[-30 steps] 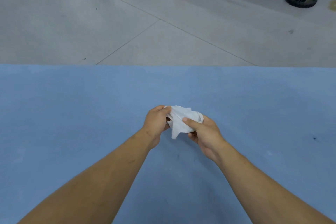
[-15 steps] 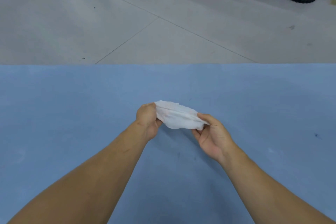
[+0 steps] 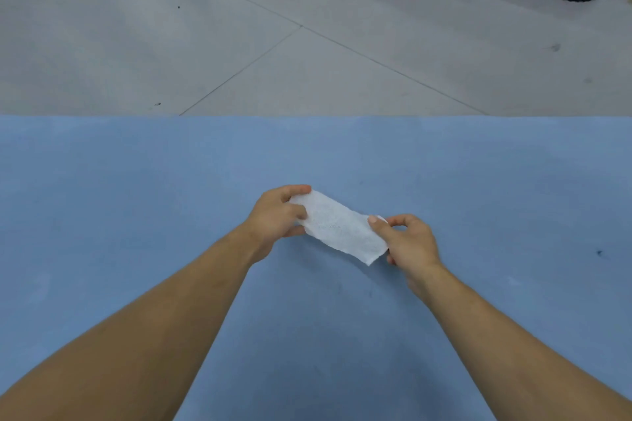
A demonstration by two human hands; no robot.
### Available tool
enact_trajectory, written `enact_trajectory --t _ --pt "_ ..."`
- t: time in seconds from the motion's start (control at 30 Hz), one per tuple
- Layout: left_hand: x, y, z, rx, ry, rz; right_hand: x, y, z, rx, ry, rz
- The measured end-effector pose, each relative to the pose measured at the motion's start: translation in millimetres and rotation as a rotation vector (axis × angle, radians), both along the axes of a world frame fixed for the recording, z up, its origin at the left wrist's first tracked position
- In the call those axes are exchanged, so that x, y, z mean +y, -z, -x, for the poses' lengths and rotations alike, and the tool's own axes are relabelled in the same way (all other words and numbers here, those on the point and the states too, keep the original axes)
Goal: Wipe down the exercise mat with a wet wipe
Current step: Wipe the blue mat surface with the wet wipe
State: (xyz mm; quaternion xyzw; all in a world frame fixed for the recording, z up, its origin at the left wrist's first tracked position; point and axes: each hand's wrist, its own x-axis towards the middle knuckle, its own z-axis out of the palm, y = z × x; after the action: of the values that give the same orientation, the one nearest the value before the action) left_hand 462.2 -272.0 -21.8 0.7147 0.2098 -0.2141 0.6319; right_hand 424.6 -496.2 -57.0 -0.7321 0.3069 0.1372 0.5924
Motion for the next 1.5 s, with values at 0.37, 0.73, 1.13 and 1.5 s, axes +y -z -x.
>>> enact_trajectory --t 0.37,0.73,1.13,1.5 --pt "13 32 21 -0.245 0.401 -0.664 11 19 17 -0.137 -0.391 0.384" --pt "-39 28 41 -0.572 0.993 -0.879 17 21 13 -0.22 -0.127 0.225" --pt "-32 23 41 -0.49 0.683 -0.46 25 11 1 -0.049 0.162 -0.011" --pt "32 39 17 -0.474 0.501 -0.902 44 -12 -23 -0.484 -0.004 0.422"
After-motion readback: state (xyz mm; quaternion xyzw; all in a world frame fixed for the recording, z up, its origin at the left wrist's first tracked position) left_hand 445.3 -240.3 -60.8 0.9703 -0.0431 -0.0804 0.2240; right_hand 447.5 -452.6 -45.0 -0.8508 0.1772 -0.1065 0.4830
